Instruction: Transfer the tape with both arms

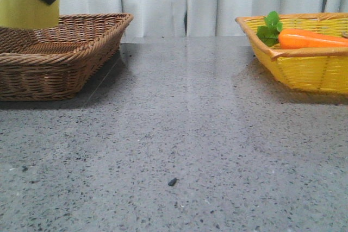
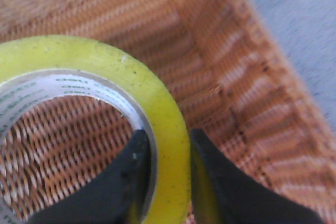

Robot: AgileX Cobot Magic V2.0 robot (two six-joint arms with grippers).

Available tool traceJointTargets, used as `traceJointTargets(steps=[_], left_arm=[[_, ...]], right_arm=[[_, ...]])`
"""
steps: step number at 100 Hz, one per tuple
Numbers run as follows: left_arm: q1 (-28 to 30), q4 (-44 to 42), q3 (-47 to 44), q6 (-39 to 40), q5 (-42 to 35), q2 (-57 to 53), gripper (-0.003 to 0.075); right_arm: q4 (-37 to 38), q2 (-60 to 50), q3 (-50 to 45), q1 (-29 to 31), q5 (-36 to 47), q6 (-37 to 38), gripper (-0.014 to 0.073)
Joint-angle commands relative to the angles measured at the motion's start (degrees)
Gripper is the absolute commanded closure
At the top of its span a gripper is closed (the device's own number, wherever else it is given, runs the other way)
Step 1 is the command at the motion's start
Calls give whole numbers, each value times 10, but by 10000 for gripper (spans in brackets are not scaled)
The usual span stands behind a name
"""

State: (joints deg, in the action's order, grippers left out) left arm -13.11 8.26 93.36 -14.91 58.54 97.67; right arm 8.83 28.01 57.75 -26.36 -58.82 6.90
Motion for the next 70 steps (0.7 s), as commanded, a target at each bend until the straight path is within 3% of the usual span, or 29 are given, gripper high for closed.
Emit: traceJointTargets(steps=[1,9,18,25,45,70], left_arm=[[15,31,5,7,-47,-29,521],[18,61,5,7,-43,-31,356],[16,84,5,7,-41,-44,278],[11,105,5,7,-44,-61,295],[-43,110,-46,7,-125,-186,463],[-152,106,-305,7,-330,-414,496]], right_arm=[[12,11,11,1,43,2,648],[12,11,11,1,50,2,648],[12,11,11,1,58,2,648],[13,11,11,1,58,2,648],[21,-27,-6,1,76,2,648],[132,-195,-127,1,175,2,648]])
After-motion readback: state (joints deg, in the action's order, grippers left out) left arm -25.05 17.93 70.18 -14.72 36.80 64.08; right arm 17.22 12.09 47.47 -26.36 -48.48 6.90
